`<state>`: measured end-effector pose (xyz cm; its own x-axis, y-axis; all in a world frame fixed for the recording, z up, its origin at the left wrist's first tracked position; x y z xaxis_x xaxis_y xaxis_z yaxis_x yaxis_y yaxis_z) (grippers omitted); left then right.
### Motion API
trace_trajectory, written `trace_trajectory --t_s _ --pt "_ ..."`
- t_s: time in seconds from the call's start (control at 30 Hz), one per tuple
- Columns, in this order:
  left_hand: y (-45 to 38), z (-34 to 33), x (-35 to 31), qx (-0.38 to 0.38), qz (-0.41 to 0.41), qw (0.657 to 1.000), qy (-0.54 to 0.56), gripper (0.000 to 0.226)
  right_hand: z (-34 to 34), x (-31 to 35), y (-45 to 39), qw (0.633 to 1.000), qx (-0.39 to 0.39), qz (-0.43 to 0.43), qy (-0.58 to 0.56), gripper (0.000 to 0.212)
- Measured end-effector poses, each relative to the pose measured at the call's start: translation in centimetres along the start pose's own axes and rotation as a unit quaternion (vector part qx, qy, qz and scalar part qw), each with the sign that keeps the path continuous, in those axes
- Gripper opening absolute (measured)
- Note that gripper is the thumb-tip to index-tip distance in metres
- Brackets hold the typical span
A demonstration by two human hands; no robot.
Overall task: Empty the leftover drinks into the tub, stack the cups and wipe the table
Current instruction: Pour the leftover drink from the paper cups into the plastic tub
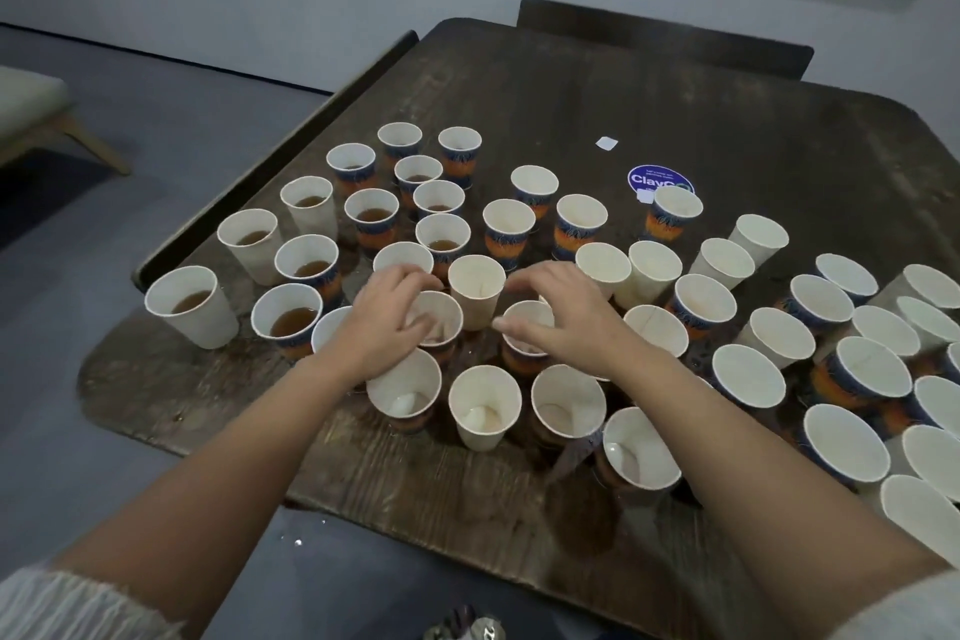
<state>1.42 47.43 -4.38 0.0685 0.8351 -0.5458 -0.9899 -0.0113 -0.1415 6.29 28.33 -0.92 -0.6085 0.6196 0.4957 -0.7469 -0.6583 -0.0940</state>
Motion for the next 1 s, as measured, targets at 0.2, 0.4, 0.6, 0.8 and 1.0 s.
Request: trace_trajectory --t_s 0.2,0.4,0.6,0.8,1.0 --pt "1.5 3.5 4.2 0.116 0.081 0.99 -0.006 0.111 -3.3 5.6 -6.0 0.995 0.081 0.05 -0.003 0.032" --pt "1.6 2.9 6.9 0.213 0.024 0.957 -0.194 0.102 -6.1 8.0 -7.9 0.989 0.13 0.069 0.004 0.027" --pt "1.1 1.8 6.8 0.226 0.015 0.95 -0.215 0.088 -6.5 7.5 -7.7 0.99 0.128 0.053 -0.015 0.025" --pt "0.6 2.3 6.4 0.211 0.022 0.95 -0.229 0.075 -6.3 6.0 -7.4 0.993 0.114 0.02 -0.035 0.025" --pt "-0.9 5.3 5.1 0.153 0.056 0.975 -0.151 0.076 -5.8 5.3 -7.2 0.992 0.104 -0.006 -0.078 0.028"
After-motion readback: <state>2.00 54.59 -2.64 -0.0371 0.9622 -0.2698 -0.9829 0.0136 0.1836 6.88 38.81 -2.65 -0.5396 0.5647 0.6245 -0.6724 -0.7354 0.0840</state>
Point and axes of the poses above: each hand's wrist, its own y-axis away from the middle knuckle, its own z-axis out of the back of the hand, x = y × z, the point moved 6 cm from there along -y, towards the middle knuckle
